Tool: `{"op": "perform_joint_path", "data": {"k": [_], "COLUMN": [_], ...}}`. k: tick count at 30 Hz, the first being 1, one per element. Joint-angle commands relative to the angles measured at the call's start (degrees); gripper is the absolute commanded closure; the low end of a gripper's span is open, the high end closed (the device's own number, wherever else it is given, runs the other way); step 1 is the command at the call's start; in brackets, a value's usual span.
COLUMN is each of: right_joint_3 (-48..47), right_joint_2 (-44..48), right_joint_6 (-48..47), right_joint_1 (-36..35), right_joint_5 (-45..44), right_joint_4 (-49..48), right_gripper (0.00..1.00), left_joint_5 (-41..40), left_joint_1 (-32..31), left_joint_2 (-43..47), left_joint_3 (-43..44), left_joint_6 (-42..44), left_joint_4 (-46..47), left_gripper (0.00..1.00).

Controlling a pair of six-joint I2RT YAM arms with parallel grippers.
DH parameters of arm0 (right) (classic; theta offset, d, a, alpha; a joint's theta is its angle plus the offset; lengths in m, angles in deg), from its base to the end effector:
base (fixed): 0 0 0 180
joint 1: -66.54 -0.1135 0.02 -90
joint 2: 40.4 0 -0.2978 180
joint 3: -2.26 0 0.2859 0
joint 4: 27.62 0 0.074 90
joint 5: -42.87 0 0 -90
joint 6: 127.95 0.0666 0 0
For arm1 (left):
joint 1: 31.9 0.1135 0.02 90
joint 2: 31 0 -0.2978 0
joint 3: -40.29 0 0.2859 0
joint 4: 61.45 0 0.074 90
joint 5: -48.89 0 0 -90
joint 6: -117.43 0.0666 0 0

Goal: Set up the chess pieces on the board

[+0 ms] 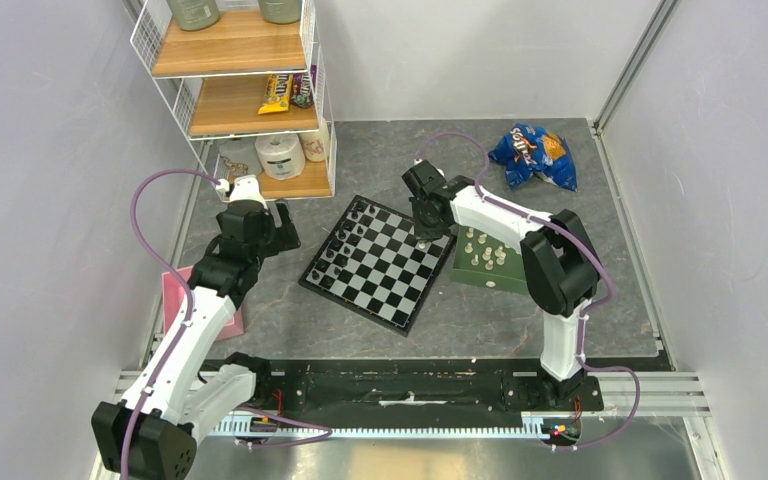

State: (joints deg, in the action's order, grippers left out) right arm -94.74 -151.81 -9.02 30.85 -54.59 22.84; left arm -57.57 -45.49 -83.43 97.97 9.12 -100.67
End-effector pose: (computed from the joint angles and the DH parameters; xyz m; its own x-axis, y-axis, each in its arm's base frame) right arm 0.3828 0.2643 0.1928 -0.9017 -0.0571 -0.4285 -0.1114 0.9885 0.1026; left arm 0.2352 -0.0375 0.2987 -0.5147 -0.1855 -0.8371 -0.1735 0.9786 -0.1102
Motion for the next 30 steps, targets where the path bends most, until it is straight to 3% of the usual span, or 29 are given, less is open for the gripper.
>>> {"op": "perform_joint_path", "data": {"k": [1, 15, 19, 26, 30], "right_joint_3": [0.1, 0.1, -0.1, -1.3, -1.4], "right_joint_2": [-0.6, -1.4, -0.4, 4.7, 8.0], "right_joint_6": [0.4, -0.1, 0.0, -0.5, -1.0], "right_joint_1": [-0.2, -0.2, -0.2, -0.3, -0.1], "right_joint_5": [-3.0, -1.8, -1.3, 0.0, -1.2], "right_joint_4": [-1.0, -1.0, -1.0, -1.0, -0.9], "right_gripper": [0.95, 0.90, 0.76, 0.38, 0.27], "left_joint_5": [-0.6, -1.1, -0.8, -0.8, -0.7], "left_joint_1": [0.2, 0.2, 0.2, 0.2, 0.2], "left_joint_2": [0.9, 1.2, 1.1, 1.4, 1.4], "left_joint_3": [0.0, -0.1, -0.1, -0.2, -0.2], "left_joint_6": [1.8, 1.9, 1.9, 1.8, 1.8], "left_joint_4": [1.0, 1.0, 1.0, 1.0, 1.0], "left_gripper": [0.05, 0.05, 0.05, 0.05, 0.05]}}
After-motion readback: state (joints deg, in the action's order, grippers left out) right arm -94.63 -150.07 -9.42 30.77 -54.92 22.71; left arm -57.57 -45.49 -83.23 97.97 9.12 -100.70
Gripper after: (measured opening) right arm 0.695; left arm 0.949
